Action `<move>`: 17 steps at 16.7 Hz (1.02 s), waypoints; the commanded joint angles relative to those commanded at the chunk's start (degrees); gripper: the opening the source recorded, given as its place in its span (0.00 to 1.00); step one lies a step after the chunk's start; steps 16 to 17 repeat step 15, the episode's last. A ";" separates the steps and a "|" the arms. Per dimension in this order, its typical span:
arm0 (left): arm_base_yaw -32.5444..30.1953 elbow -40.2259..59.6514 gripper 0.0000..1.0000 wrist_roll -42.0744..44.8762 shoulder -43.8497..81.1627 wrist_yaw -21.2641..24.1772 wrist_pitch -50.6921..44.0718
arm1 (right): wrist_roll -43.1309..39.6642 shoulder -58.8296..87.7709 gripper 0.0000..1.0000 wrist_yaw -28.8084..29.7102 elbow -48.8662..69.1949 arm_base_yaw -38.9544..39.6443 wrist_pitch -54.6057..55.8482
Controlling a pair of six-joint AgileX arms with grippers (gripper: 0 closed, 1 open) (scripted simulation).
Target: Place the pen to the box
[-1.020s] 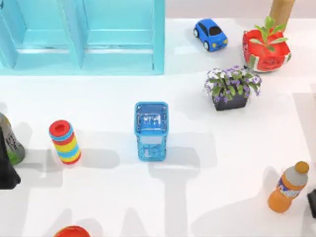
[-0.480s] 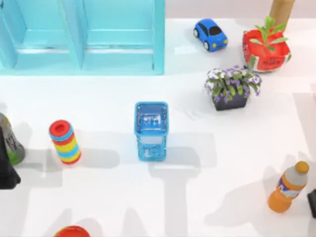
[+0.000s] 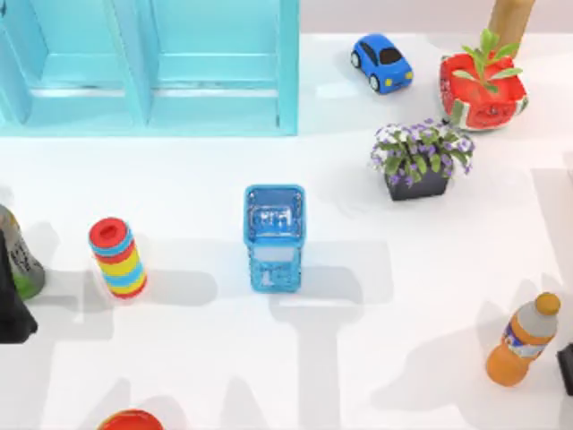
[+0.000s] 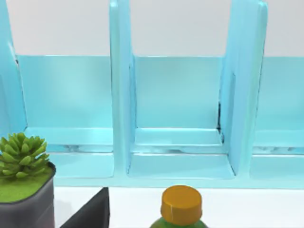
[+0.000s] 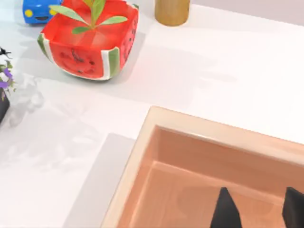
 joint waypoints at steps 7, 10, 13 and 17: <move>0.00 0.00 1.00 0.00 0.00 0.00 0.00 | 0.00 0.00 0.83 0.00 0.00 0.00 0.00; 0.00 0.00 1.00 0.00 0.00 0.00 0.00 | 0.00 0.00 1.00 0.00 0.00 0.00 0.00; 0.00 0.00 1.00 0.00 0.00 0.00 0.00 | 0.00 0.00 1.00 0.00 0.00 0.00 0.00; 0.00 0.00 1.00 0.00 0.00 0.00 0.00 | 0.00 0.00 1.00 0.00 0.00 0.00 0.00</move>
